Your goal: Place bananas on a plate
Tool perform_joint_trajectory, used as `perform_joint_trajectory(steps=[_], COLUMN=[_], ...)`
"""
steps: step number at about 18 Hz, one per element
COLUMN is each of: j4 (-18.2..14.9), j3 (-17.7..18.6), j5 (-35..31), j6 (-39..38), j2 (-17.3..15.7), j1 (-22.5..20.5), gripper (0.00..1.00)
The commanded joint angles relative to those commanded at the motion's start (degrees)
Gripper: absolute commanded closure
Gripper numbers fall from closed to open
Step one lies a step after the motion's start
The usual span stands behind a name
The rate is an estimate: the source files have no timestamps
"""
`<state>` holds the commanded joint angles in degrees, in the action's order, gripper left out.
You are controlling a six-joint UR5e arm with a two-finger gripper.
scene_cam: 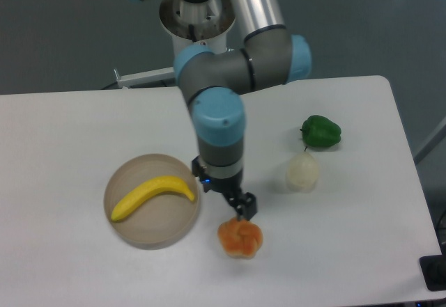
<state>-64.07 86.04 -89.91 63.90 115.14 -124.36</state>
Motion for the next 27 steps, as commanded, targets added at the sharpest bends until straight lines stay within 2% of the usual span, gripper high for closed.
perform_joint_trajectory(steps=[3,6,13,18,21,24,27], j4=[0.17,0.17,0.17,-0.18,-0.18,0.26,0.26], j3=[0.52,1.05,0.53,0.18,0.18,0.18,0.18], j5=[-1.49,-2.02,-1.93,-2.02,-2.46,-2.81,-2.81], j6=[2.18,11.67,12.74,18.54,18.98,23.72,24.70], j2=[0.18,0.53,0.79,0.44,0.62,0.97,1.14], j1=[-2.10,-5.18,-5.62,-9.40,-10.89,-13.44,-14.50], gripper=[0.00,0.00,0.00,0.00,0.00,0.00,0.00])
